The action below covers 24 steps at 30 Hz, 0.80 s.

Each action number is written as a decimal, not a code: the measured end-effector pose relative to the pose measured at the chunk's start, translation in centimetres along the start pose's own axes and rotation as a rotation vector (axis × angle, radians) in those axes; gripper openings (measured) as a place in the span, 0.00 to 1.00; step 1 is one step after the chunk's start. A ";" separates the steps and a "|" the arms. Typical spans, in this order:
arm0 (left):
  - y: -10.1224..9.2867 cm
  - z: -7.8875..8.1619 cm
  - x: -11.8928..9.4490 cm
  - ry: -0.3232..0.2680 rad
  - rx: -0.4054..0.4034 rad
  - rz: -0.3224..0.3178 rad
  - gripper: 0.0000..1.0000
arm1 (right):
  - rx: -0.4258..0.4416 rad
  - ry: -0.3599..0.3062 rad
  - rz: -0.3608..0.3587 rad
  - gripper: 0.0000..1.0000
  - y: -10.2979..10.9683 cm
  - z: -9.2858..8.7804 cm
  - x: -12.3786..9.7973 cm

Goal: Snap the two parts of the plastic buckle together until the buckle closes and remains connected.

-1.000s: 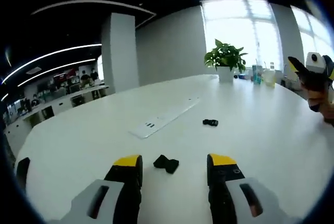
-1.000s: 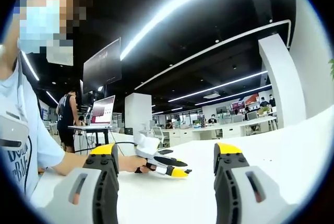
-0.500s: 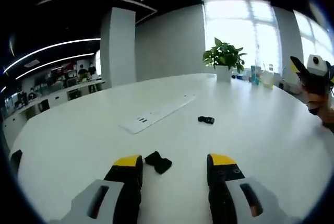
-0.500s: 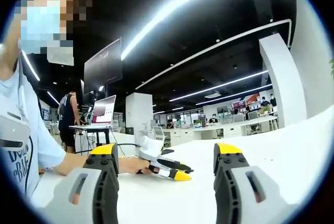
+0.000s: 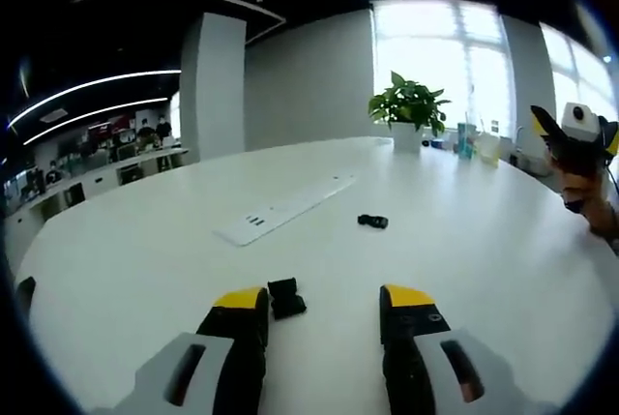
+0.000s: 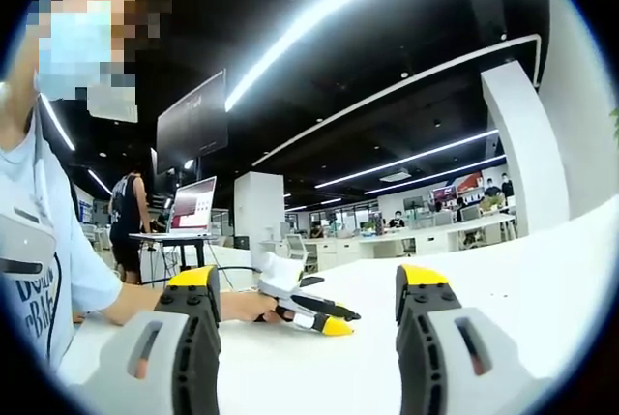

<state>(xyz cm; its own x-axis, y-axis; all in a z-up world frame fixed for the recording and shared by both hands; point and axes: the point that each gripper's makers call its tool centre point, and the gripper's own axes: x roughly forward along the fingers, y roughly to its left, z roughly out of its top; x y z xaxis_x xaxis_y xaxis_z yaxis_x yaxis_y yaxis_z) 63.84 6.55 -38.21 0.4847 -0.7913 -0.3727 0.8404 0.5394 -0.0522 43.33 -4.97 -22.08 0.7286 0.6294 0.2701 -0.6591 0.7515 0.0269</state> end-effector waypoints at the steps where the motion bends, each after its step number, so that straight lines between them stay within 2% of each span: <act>1: 0.0 0.0 0.0 0.000 0.000 -0.002 0.46 | 0.000 0.001 0.001 0.76 0.0 0.0 0.0; 5: -0.6 0.0 -0.4 0.000 0.005 -0.014 0.42 | -0.003 0.002 0.002 0.75 0.0 0.0 0.0; 12: -1.3 0.0 -1.1 0.002 0.003 -0.031 0.29 | -0.006 -0.001 0.005 0.75 0.0 0.1 0.0; 16: -2.4 -0.2 -1.9 0.000 -0.033 -0.057 0.28 | -0.013 0.001 0.006 0.74 0.0 0.1 0.0; 20: -3.7 -0.3 -2.0 0.004 -0.042 -0.150 0.26 | -0.011 0.003 0.008 0.74 0.1 0.0 0.0; 24: -4.1 -0.4 -1.8 0.009 -0.003 -0.178 0.26 | -0.013 0.005 0.009 0.74 0.1 0.0 0.0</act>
<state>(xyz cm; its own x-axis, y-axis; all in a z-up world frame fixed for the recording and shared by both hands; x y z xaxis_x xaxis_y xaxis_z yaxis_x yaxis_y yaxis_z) 59.39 5.87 -37.68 0.3258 -0.8719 -0.3656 0.9123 0.3914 -0.1206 43.28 -4.90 -22.12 0.7233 0.6374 0.2657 -0.6635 0.7481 0.0115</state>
